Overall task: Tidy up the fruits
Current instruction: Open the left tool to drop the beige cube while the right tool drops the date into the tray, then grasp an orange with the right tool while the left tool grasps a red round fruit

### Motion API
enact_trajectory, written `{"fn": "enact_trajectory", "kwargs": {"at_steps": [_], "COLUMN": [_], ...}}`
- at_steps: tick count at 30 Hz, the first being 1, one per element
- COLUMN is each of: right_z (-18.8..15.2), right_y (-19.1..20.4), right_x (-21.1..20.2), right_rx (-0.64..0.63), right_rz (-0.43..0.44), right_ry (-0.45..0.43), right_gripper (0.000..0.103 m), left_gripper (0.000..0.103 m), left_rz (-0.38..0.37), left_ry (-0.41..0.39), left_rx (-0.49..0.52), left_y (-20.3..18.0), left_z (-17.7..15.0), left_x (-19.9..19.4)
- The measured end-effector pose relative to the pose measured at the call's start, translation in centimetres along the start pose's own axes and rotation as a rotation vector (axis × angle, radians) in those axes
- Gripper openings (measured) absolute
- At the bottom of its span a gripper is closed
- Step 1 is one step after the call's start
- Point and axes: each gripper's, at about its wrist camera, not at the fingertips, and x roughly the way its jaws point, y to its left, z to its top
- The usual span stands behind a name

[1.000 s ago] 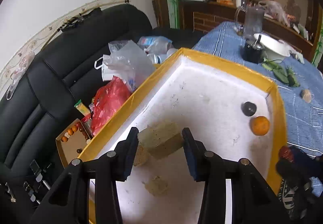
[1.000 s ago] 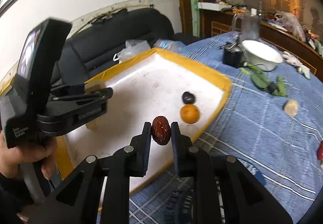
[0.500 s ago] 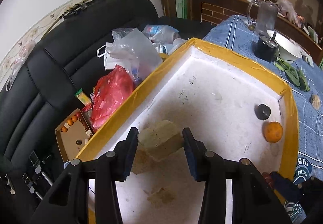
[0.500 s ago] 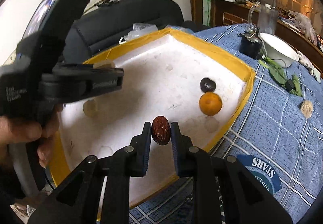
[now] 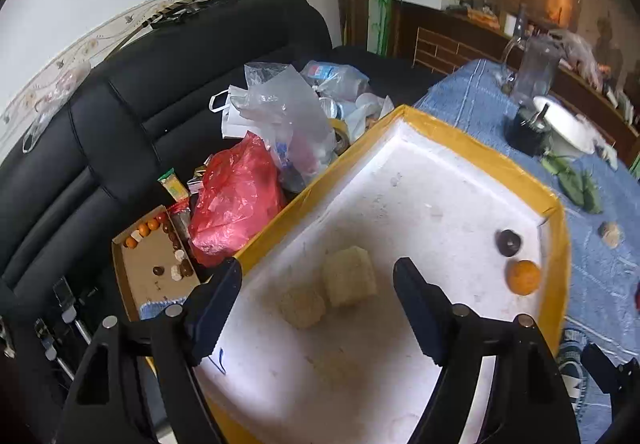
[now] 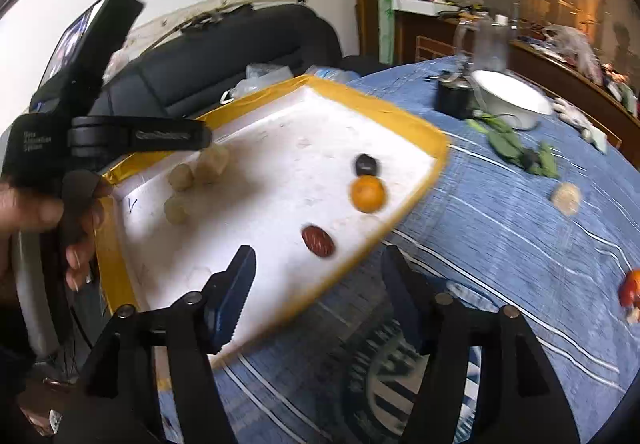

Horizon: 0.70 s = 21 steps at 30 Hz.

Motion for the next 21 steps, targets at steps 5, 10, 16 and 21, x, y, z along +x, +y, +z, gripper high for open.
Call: {"fn": "enact_trajectory", "kwargs": {"at_steps": [5,10,16,21], "right_z": [-3.1,-6.7,-10.6,-11.6], "right_y": [-4.7,-11.8,-23.0,-30.6], "right_x": [-4.0,-7.8,-12.2,-13.2], "right_rx": [0.071,0.198,0.450,0.613], "right_rz": [-0.070,-0.189,-0.352,-0.418], "right_ry": [-0.028,-0.051,-0.085,-0.098], "right_gripper": [0.072,0.072,0.072,0.067], "left_gripper": [0.078,0.079,0.079,0.079], "left_rz": [-0.052,-0.149,-0.253,-0.316], "left_ry": [-0.041,-0.068,-0.071,-0.049], "left_rx": [0.022,0.115,0.296,0.408], "left_y": [-2.2,-7.6,-16.1,-22.7], "left_z": [-0.7,-2.1,-4.7,-6.5], "left_x": [-2.3,-4.5,-5.5,-5.4]}}
